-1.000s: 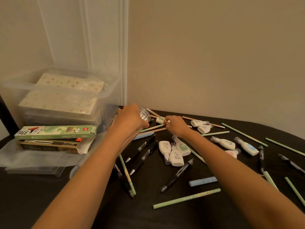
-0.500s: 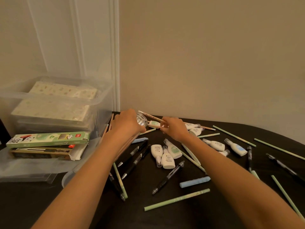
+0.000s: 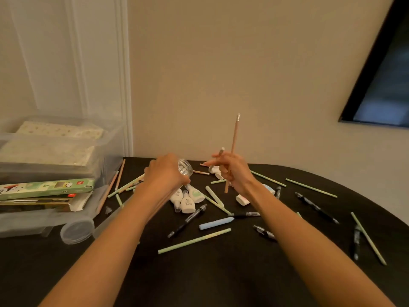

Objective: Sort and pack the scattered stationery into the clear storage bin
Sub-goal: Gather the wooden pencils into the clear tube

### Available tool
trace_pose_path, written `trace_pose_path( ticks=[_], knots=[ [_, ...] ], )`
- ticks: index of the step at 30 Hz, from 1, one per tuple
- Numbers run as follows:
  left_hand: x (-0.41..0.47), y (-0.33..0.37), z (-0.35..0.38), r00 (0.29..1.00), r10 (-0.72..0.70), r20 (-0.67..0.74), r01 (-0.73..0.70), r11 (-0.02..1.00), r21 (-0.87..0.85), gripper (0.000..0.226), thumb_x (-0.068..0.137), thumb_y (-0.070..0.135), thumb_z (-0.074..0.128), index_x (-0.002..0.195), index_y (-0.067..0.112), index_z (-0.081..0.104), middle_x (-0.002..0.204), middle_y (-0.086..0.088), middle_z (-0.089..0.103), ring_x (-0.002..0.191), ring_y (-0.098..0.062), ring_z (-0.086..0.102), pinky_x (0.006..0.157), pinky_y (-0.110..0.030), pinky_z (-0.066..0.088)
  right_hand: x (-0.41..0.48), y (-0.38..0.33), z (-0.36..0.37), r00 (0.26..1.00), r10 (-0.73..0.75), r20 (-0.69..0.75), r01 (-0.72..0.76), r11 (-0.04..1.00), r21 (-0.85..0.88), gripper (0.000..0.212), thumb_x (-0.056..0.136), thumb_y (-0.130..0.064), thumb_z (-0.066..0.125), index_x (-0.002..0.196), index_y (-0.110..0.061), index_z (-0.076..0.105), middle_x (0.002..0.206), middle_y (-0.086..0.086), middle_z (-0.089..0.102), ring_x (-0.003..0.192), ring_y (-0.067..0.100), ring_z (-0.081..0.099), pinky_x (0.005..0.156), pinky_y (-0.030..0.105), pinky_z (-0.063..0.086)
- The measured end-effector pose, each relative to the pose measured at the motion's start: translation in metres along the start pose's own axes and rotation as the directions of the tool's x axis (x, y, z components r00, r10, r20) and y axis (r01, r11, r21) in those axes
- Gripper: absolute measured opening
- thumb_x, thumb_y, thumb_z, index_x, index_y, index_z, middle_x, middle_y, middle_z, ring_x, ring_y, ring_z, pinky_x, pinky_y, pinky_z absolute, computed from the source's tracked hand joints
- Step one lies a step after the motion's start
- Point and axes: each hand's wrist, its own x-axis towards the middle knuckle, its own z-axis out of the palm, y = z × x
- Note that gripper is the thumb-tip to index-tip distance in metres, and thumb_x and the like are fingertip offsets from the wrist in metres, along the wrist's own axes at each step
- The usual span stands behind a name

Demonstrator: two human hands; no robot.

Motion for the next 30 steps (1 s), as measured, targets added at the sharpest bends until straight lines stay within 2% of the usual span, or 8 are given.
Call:
trace_pose_path(
  ticks=[4,7,10,16,21,23,27,30],
  knots=[
    [-0.024,0.015,0.003,0.999,0.038,0.007,-0.038,0.999,0.005,0.052,0.076,0.036,0.073,0.116,0.011,0.051,0.117,-0.010,0.057,0.110,-0.029,0.052,0.090,-0.039,0.045,-0.028,-0.005,-0.018,0.982,-0.070,-0.178,0.066,0.997,-0.028,0.019,0.095,-0.019,0.051,0.085,-0.010,0.065,0.065,-0.001,0.048,0.054,0.007,0.037,0.047,0.015,0.032],
    [-0.039,0.028,0.007,0.997,0.073,0.003,-0.073,0.997,0.024,0.056,0.078,0.037,0.072,0.121,0.011,0.049,0.121,-0.009,0.055,0.113,-0.028,0.050,0.091,-0.037,0.043,-0.046,-0.008,-0.028,0.956,-0.118,-0.270,0.076,0.984,-0.163,0.030,0.096,-0.027,0.049,0.073,-0.012,0.062,0.073,-0.001,0.053,0.071,0.009,0.048,0.067,0.022,0.041],
    [-0.049,0.040,0.012,0.995,0.096,0.013,-0.096,0.995,0.029,0.057,0.078,0.037,0.071,0.124,0.012,0.048,0.123,-0.009,0.055,0.115,-0.027,0.049,0.092,-0.037,0.042,-0.063,-0.002,-0.034,0.936,-0.120,-0.330,0.047,0.974,-0.222,0.031,0.100,-0.025,0.038,0.079,-0.011,0.056,0.077,-0.001,0.052,0.076,0.009,0.048,0.068,0.020,0.040],
    [-0.064,0.057,0.029,0.988,0.155,0.012,-0.155,0.987,0.040,0.060,0.076,0.036,0.073,0.124,0.010,0.048,0.123,-0.009,0.055,0.114,-0.027,0.050,0.093,-0.037,0.045,-0.094,0.025,-0.042,0.936,-0.158,-0.314,0.101,0.977,-0.189,0.019,0.101,-0.020,0.034,0.087,-0.017,0.046,0.065,0.000,0.049,0.058,0.008,0.049,0.057,0.013,0.046],
    [-0.071,0.059,0.037,0.982,0.187,0.020,-0.187,0.981,0.049,0.060,0.077,0.036,0.072,0.126,0.011,0.047,0.123,-0.009,0.054,0.113,-0.026,0.051,0.092,-0.036,0.045,-0.104,0.051,-0.039,0.960,-0.013,-0.279,-0.070,0.956,-0.285,0.044,0.101,-0.032,0.033,0.066,-0.013,0.051,0.065,0.001,0.047,0.065,0.011,0.046,0.069,0.024,0.040],
    [-0.072,0.056,0.039,0.981,0.192,0.027,-0.193,0.981,0.035,0.063,0.076,0.035,0.073,0.127,0.011,0.046,0.123,-0.008,0.053,0.113,-0.025,0.051,0.092,-0.037,0.045,-0.106,0.061,-0.040,0.968,0.064,-0.243,-0.132,0.952,-0.275,0.042,0.101,-0.030,0.032,0.071,-0.010,0.055,0.066,0.002,0.050,0.065,0.010,0.049,0.072,0.023,0.042],
    [-0.072,0.049,0.037,0.979,0.200,0.043,-0.200,0.980,-0.018,0.067,0.074,0.033,0.076,0.129,0.012,0.045,0.124,-0.007,0.053,0.113,-0.024,0.051,0.093,-0.036,0.045,-0.097,0.041,-0.042,0.954,0.125,-0.271,-0.103,0.990,0.097,0.020,0.101,-0.017,0.035,0.093,-0.007,0.051,0.063,0.002,0.046,0.049,0.006,0.042,0.058,0.021,0.046],
    [-0.072,0.046,0.033,0.974,0.219,0.054,-0.213,0.972,-0.099,0.067,0.071,0.030,0.079,0.128,0.012,0.049,0.122,-0.005,0.055,0.109,-0.021,0.052,0.085,-0.030,0.044,-0.085,0.007,-0.042,0.957,0.172,-0.234,-0.001,0.808,0.590,0.026,0.100,-0.023,0.042,0.078,-0.010,0.046,0.055,0.000,0.041,0.047,0.007,0.035,0.048,0.019,0.046]
  ],
)
